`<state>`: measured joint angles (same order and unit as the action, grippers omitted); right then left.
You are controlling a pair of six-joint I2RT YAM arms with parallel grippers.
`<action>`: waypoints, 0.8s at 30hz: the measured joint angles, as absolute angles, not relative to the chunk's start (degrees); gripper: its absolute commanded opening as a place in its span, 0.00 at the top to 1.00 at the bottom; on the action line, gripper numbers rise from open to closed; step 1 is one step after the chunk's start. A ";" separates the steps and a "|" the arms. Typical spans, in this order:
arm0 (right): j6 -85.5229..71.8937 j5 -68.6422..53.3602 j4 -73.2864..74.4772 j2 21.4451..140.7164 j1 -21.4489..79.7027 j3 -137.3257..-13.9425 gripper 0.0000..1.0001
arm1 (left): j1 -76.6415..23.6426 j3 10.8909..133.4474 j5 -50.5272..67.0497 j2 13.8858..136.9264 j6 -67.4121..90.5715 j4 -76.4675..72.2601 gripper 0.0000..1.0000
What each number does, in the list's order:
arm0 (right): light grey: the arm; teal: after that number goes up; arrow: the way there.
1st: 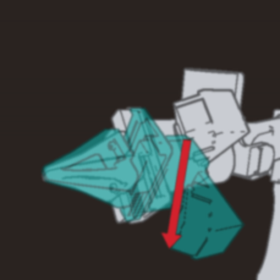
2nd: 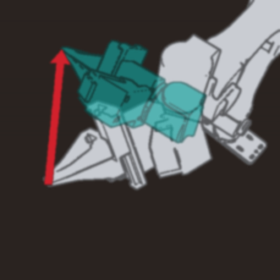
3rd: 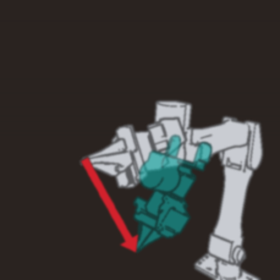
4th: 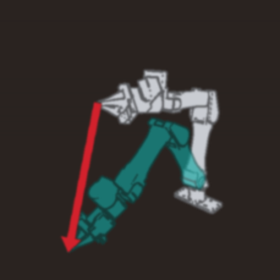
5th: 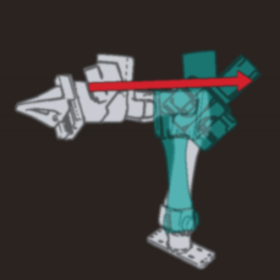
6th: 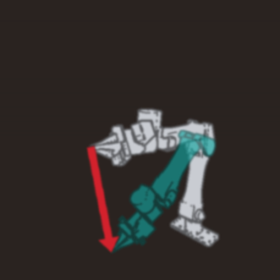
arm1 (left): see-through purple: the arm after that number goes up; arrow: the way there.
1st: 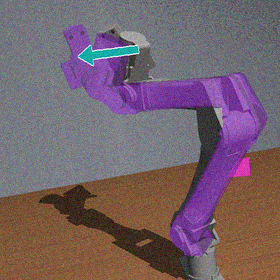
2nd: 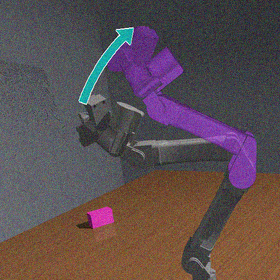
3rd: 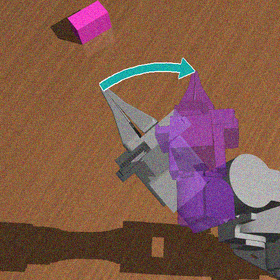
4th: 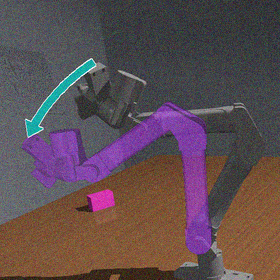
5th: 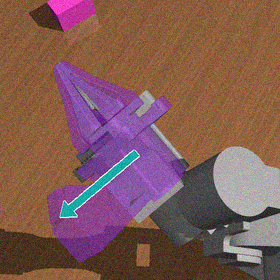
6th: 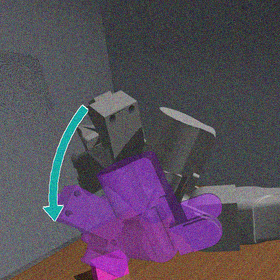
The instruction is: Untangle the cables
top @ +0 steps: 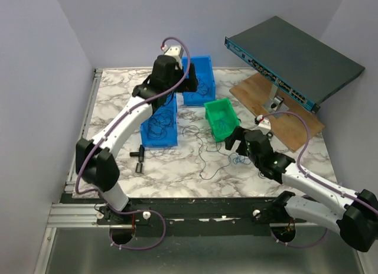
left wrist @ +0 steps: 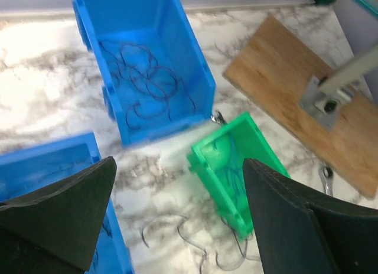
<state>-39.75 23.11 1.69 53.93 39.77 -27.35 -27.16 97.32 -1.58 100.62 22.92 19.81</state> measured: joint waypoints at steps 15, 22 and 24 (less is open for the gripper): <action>-48.05 30.89 22.37 64.53 36.36 -32.53 0.00 | -41.74 50.72 -1.04 77.78 21.54 -0.01 0.07; -50.96 32.34 23.97 73.80 36.03 -37.39 0.00 | -42.26 42.68 0.99 76.38 19.09 -11.66 0.07; -52.12 32.47 24.23 76.25 36.03 -38.20 0.00 | -42.61 41.60 1.91 76.16 18.96 -14.02 0.07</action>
